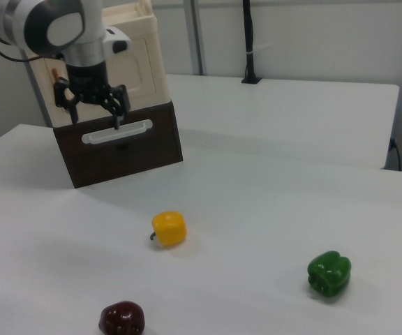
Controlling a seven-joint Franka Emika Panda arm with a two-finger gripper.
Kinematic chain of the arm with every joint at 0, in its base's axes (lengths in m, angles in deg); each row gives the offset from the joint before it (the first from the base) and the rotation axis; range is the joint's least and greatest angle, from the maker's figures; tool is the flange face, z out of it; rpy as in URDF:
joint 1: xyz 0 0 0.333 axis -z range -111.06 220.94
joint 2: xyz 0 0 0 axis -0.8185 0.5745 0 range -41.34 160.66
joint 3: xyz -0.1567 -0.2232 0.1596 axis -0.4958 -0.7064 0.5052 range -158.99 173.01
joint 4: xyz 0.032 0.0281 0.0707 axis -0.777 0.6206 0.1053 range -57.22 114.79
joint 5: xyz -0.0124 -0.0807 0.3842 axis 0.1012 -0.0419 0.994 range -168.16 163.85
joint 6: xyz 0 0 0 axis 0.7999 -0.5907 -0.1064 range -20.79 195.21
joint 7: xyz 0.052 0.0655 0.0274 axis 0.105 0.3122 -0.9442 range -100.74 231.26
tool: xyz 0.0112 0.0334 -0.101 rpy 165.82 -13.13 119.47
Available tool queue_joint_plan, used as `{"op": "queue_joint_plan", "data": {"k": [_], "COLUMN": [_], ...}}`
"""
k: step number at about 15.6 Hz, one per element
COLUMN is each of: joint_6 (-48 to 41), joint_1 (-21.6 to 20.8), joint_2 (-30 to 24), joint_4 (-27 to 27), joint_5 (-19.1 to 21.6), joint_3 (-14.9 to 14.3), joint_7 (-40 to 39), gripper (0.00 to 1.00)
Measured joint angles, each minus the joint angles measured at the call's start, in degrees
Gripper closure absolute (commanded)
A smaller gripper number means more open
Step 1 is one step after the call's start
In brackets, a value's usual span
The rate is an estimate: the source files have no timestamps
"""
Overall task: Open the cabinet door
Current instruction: 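Move the gripper down to the cabinet door's edge and grasp it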
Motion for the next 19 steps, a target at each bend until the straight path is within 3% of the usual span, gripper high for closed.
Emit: {"op": "queue_joint_plan", "data": {"k": [7, 10, 13, 15, 19], "joint_6": [16.1, 23.5, 31.7, 35.4, 36.9], "joint_1": [-10.3, -14.3, -16.6, -17.2, -17.3], "joint_2": [1.2, 3.6, 6.3, 7.7, 9.7], "joint_4": [0.1, 0.2, 0.2, 0.2, -1.9], "joint_5": [1.5, 1.5, 1.5, 1.5, 1.5], "joint_3": [0.4, 0.5, 0.6, 0.9, 1.5], "joint_7": [-1.1, -1.1, -1.1, -1.1, -1.1], "gripper": [0.0, 0.1, 0.12, 0.2, 0.47]}}
